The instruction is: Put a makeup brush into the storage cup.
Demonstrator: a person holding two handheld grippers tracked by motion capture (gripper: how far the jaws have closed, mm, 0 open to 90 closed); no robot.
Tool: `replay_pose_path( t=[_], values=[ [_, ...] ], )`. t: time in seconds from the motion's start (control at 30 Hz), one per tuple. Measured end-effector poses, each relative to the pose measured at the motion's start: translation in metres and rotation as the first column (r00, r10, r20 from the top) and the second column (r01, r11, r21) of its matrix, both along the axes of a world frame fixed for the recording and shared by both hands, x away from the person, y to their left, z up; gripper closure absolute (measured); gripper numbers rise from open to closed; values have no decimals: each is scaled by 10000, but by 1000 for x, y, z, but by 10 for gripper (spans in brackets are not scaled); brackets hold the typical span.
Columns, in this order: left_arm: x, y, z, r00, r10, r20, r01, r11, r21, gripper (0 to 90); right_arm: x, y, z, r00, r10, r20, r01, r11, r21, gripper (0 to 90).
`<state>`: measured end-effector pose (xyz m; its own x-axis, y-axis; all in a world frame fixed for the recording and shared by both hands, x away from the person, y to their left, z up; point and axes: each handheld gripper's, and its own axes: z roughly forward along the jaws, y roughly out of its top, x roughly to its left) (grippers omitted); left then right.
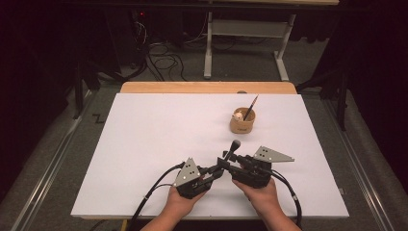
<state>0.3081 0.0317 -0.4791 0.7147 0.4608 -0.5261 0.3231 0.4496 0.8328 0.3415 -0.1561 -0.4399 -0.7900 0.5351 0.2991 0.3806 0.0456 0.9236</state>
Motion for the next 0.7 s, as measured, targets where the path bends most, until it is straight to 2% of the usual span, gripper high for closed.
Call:
replay_pose_path(
  t=[0.17,0.53,0.7],
  values=[
    [0,0,0,10000,40,28,-40,10000,-10,790,0,-1,0,10000,75,13,-75,9999,134,641],
    [0,1,0,9999,76,66,-76,10000,5,790,2,-4,-3,9994,99,-334,-86,9992,397,688],
    [0,0,0,9999,91,87,-91,10000,28,790,2,-4,-3,9992,166,-357,-149,9988,466,701]
  ],
)
